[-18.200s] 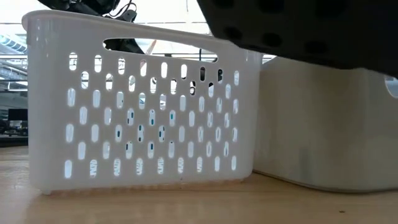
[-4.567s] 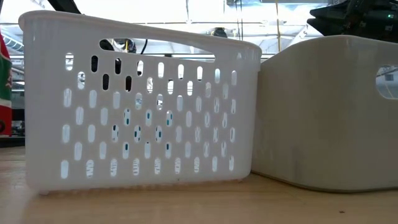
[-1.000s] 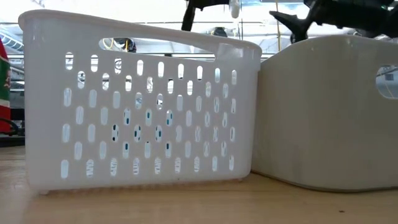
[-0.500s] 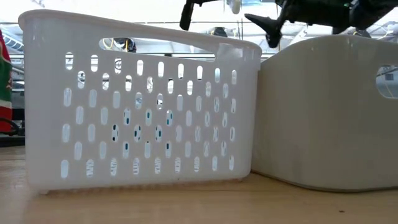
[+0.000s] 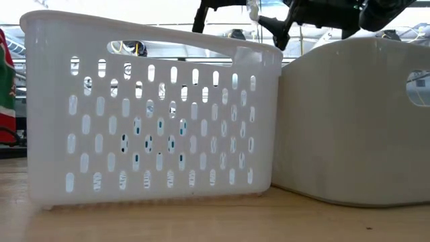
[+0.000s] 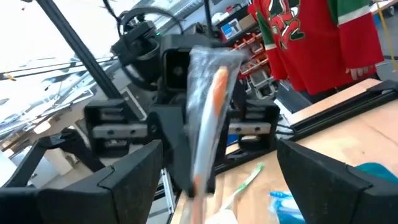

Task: Pick & Place Toothbrushes
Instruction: Put the orange toothbrush into the gray bin

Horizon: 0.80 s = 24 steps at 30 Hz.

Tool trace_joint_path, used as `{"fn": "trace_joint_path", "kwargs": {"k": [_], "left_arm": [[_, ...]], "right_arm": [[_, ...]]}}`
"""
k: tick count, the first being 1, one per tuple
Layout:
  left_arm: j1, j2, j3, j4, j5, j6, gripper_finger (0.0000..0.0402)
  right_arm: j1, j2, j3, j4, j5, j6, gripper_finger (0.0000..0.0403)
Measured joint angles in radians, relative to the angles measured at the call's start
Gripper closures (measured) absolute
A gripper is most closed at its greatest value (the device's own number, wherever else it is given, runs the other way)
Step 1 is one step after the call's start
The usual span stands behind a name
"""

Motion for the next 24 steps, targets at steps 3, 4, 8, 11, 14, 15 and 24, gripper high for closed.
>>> {"fn": "trace_joint_path", "kwargs": {"k": [3,4,8,11,14,15,24], "left_arm": [[0.006,0.000,0.000,0.001,0.001,-0.003,0.0399],[0.007,0.000,0.000,0.000,0.001,-0.006,0.0399],[0.012,0.000,0.000,-0.002,0.001,-0.016,0.0399],[0.011,0.000,0.000,-0.004,0.000,-0.015,0.0399],[0.011,0.000,0.000,-0.005,0.000,-0.016,0.0399],[0.011,0.000,0.000,-0.006,0.000,-0.016,0.0399],[0.023,0.000,0.000,-0.005,-0.004,-0.020,0.0399]], "right_arm": [[-0.001,0.028,0.023,0.006,-0.003,-0.002,0.0092],[-0.001,0.038,0.033,0.011,-0.017,-0.004,0.0092],[0.000,0.068,0.066,0.018,-0.025,-0.007,0.0092],[-0.001,0.082,0.077,0.016,-0.023,-0.008,0.0101],[-0.001,0.089,0.083,0.020,-0.021,-0.016,0.0127],[-0.001,0.090,0.083,0.019,-0.021,-0.016,0.0138],[-0.001,0.091,0.083,0.018,-0.017,-0.024,0.0286]]}}
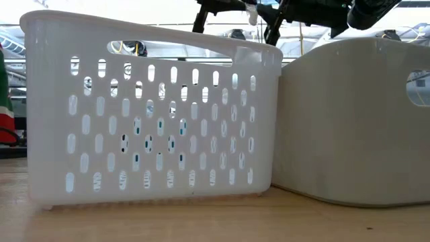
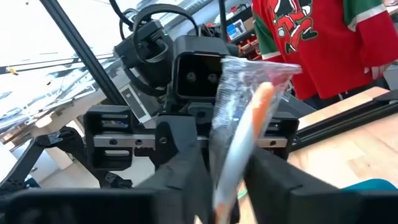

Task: Pick & Place Toothbrushes
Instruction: Put the orange toothbrush into the gray bin

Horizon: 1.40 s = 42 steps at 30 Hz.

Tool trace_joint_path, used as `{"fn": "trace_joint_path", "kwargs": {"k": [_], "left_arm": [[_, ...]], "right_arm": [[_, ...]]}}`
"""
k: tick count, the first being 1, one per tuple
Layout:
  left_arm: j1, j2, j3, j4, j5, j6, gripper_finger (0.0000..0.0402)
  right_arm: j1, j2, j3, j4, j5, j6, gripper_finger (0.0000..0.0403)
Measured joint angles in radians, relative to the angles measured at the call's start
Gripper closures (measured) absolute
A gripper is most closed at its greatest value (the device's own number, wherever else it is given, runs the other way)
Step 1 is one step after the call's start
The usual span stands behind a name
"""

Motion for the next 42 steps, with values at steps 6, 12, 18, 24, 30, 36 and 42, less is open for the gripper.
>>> {"fn": "trace_joint_path", "kwargs": {"k": [6,12,18,24,30,36,42], "left_arm": [[0.005,0.000,0.000,0.000,0.008,0.005,0.0400],[0.006,0.000,0.000,-0.003,0.018,0.011,0.0400],[0.008,0.000,-0.001,-0.003,0.020,0.003,0.0358],[0.007,-0.003,-0.001,0.001,0.005,-0.005,0.0263],[0.001,-0.022,-0.001,-0.052,0.076,0.003,0.0167],[-0.012,-0.081,-0.001,-0.308,0.163,-0.074,0.0121],[-0.089,-0.130,-0.001,-0.502,-0.047,-0.097,0.0117]], "right_arm": [[0.000,0.000,0.000,-0.001,0.000,-0.009,0.0379],[0.000,0.000,0.000,-0.003,-0.004,-0.014,0.0384],[0.000,-0.001,0.000,-0.012,-0.004,-0.033,0.0384],[-0.001,-0.001,0.000,-0.060,-0.003,-0.040,0.0384],[-0.001,-0.001,-0.001,-0.086,-0.003,-0.040,0.0384],[-0.010,-0.007,-0.001,-0.143,-0.005,-0.046,0.0384],[-0.020,-0.051,-0.002,-0.258,-0.024,-0.062,0.0384]]}}
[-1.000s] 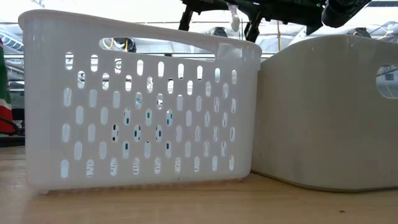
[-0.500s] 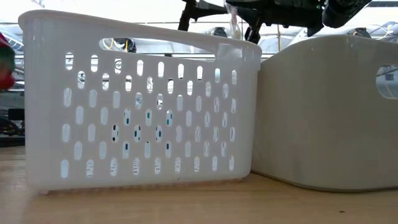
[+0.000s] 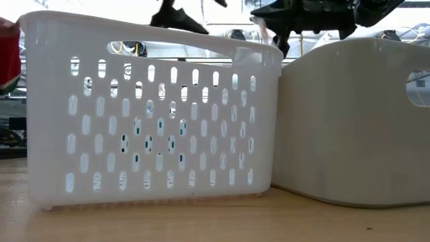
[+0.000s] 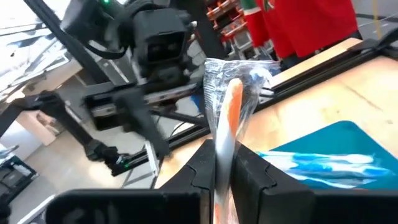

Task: Pick & Place Toothbrushes
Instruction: Put the orange toothbrush into the gray bin

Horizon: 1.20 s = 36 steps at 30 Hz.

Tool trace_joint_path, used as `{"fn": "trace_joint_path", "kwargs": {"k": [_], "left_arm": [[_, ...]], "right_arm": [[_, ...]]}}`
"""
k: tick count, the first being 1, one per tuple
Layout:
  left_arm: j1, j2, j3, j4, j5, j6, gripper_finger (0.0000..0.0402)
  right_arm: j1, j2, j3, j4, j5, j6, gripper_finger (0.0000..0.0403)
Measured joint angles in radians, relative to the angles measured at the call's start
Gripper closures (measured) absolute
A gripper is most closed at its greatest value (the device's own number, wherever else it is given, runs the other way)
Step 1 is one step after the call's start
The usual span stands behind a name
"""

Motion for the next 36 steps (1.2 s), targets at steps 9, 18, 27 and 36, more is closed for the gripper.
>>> {"fn": "trace_joint_path", "kwargs": {"k": [9,18,27,36], "left_arm": [[-0.130,-0.012,0.000,-0.122,-0.251,-0.039,0.0117],[-0.142,-0.031,-0.029,-0.171,-0.243,-0.030,0.0117],[-0.142,-0.249,-0.323,0.065,-0.202,0.015,0.0116],[-0.143,-0.424,-0.544,0.121,-0.147,0.044,0.0117]], "right_arm": [[0.056,-0.080,0.000,-0.063,-0.006,-0.004,0.0384],[0.226,-0.089,0.000,-0.065,0.079,0.034,0.0384],[0.386,-0.062,0.000,-0.093,0.283,0.133,0.0384],[0.487,0.045,0.013,-0.128,0.314,0.365,0.0385]]}}
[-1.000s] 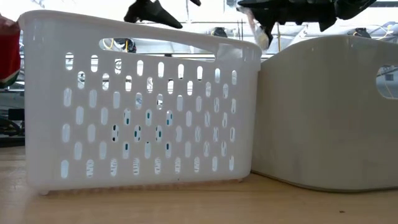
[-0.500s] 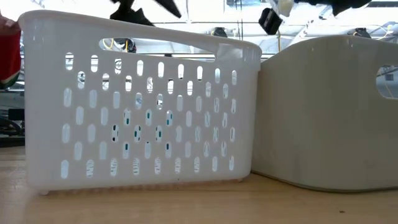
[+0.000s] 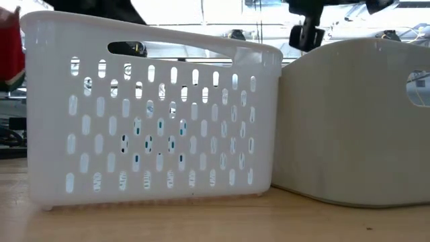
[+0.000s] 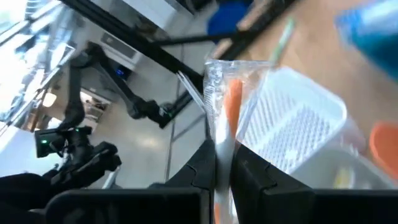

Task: Pick & Place Toothbrushes
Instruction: Put the orange toothbrush into the gray bin

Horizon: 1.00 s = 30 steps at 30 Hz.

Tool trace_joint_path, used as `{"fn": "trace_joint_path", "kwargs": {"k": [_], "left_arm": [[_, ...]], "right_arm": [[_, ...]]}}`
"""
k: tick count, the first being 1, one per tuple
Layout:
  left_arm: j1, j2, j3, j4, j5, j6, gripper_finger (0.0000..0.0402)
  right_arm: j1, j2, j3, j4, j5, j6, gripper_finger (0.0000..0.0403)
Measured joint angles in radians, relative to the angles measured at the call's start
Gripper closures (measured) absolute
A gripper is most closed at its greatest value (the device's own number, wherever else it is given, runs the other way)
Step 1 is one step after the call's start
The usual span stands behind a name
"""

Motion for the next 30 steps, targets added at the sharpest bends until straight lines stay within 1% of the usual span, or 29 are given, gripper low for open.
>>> {"fn": "trace_joint_path", "kwargs": {"k": [3,6,8,10,13,15,19,27,30], "left_arm": [[0.000,-0.041,-0.042,0.004,0.003,0.004,0.0117],[0.000,-0.082,-0.083,0.013,0.029,0.024,0.0117],[-0.001,-0.106,-0.111,0.057,0.045,0.050,0.0117],[-0.005,-0.133,-0.141,0.088,0.047,0.069,0.0117],[-0.013,-0.173,-0.176,0.107,0.047,0.078,0.0117],[-0.023,-0.201,-0.200,0.105,0.047,0.079,0.0117],[-0.047,-0.238,-0.227,0.103,0.045,0.078,0.0117],[-0.064,-0.248,-0.241,0.111,0.037,0.074,0.0117],[-0.064,-0.247,-0.241,0.113,0.043,0.078,0.0117]], "right_arm": [[0.018,0.047,0.037,-0.070,-0.007,0.070,0.0385],[0.034,0.103,0.094,-0.144,-0.010,0.115,0.0385],[0.040,0.146,0.137,-0.176,-0.036,0.125,0.0385],[0.046,0.198,0.183,-0.207,-0.039,0.126,0.0385],[0.048,0.271,0.234,-0.296,-0.083,0.127,0.0385],[0.047,0.318,0.258,-0.330,-0.089,0.127,0.0385],[0.044,0.385,0.274,-0.341,-0.127,0.134,0.0385],[0.013,0.474,0.274,-0.354,-0.177,0.164,0.0385],[0.005,0.489,0.275,-0.354,-0.165,0.156,0.0385]]}}
